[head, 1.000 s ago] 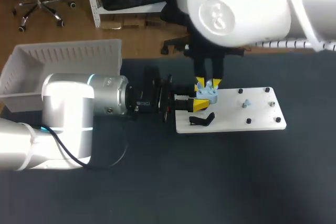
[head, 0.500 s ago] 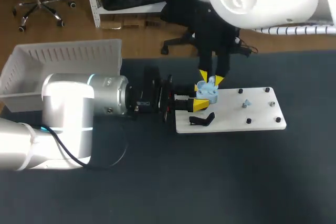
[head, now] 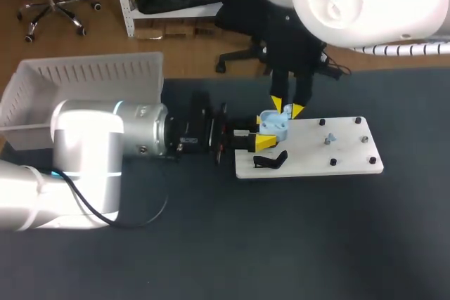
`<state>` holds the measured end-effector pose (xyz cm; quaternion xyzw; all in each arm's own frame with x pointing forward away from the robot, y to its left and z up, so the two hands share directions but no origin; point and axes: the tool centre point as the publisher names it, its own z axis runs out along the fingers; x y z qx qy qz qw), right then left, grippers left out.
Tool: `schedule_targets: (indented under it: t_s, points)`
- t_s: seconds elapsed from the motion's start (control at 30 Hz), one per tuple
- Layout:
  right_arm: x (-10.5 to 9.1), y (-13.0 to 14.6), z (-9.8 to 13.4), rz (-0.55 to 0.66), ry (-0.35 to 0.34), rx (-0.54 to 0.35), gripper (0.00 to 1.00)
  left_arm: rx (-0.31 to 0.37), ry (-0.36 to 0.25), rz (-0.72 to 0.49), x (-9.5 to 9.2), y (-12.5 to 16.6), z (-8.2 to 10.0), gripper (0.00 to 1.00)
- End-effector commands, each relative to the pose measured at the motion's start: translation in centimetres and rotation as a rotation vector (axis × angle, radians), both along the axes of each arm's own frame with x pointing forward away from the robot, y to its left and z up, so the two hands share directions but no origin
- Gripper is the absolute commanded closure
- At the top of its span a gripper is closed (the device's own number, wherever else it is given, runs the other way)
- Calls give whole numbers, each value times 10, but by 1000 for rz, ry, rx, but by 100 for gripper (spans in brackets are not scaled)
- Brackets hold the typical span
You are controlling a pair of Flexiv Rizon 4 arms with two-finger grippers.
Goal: Pick up each earbud case from the left stands, insert the matching earbuds, close the lid, and place the case in the box.
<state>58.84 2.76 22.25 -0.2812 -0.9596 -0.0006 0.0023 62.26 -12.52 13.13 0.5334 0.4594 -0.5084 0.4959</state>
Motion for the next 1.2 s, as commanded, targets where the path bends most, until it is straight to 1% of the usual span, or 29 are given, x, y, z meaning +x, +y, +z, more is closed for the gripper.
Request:
schedule_targets:
  t_s: [0.03, 0.2, 0.37, 0.53, 0.63, 0.73, 0.77, 0.87, 0.93, 1.1, 1.2]
  points:
    - [-1, 0, -1, -15, 4, 0, 100, 2, 3, 13, -5, 1, 1, 100]
    - [-1, 2, -6, -52, 40, -9, 100, 6, 10, 7, -8, -2, 2, 100]
    - [-3, 4, -12, -65, 55, -32, 100, 8, 13, 0, -9, -5, 2, 100]
    - [-6, 9, -16, -57, 55, -46, 100, 11, 15, -11, -10, -7, 1, 100]
    - [-6, 11, -16, -40, 18, -48, 100, 12, 17, -13, -10, -7, 0, 100]
    - [-5, 12, -15, -37, 5, -50, 100, 13, 21, -14, -11, -6, 0, 100]
    - [-5, 13, -15, -36, -6, -70, 100, 13, 21, -14, -11, -6, 0, 100]
    - [-3, 13, -18, -48, -6, -102, 100, 13, 21, -14, -11, -6, 0, 100]
    - [-2, 12, -20, -72, 9, -120, 100, 13, 21, -14, -11, -6, 0, 100]
    - [1, 9, -19, -139, 14, -133, 100, 13, 21, -14, -11, -6, 0, 100]
    - [2, 11, -21, -141, 15, -139, 100, 13, 21, -14, -11, -6, 0, 100]
